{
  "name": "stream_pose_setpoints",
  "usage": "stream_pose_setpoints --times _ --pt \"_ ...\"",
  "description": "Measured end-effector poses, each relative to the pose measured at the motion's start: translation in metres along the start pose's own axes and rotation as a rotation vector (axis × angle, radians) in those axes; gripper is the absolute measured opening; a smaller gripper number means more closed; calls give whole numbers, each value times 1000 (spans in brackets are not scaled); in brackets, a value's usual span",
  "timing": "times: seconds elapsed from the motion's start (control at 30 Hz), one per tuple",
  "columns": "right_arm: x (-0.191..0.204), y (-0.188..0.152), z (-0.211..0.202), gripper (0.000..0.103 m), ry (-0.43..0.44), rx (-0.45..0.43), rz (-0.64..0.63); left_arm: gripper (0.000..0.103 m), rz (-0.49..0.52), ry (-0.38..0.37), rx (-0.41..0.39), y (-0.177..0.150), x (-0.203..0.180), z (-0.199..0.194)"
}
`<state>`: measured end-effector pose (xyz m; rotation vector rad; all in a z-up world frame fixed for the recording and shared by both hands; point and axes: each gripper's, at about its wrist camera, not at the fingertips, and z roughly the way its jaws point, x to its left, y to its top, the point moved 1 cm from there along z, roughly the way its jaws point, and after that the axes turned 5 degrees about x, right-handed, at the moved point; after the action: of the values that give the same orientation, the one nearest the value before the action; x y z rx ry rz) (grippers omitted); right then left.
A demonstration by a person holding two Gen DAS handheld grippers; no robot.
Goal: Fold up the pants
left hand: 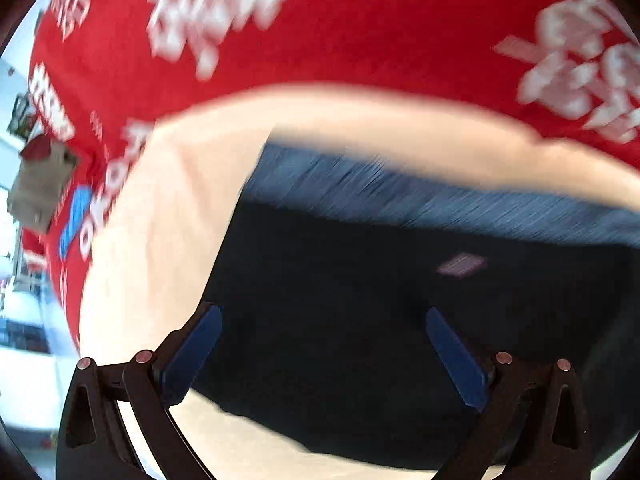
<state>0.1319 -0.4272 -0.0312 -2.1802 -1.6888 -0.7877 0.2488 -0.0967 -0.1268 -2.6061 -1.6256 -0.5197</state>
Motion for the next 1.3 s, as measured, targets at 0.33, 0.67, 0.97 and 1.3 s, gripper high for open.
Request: stream_pose_setpoints --times 0.33,0.67,0.97,1.3 --pt "138 100 174 45 -56 176 -305 103 -70 -191 -65 -21 25 10" --pt "146 109 221 4 -117 288 -332 103 -57 -194 -105 -24 27 -8" --pt "153 108 226 10 -208 201 -288 103 -70 -169 -100 -20 18 -6" --pt "75 -2 72 69 -163 15 -4 103 -13 -110 -40 -13 -3 -21"
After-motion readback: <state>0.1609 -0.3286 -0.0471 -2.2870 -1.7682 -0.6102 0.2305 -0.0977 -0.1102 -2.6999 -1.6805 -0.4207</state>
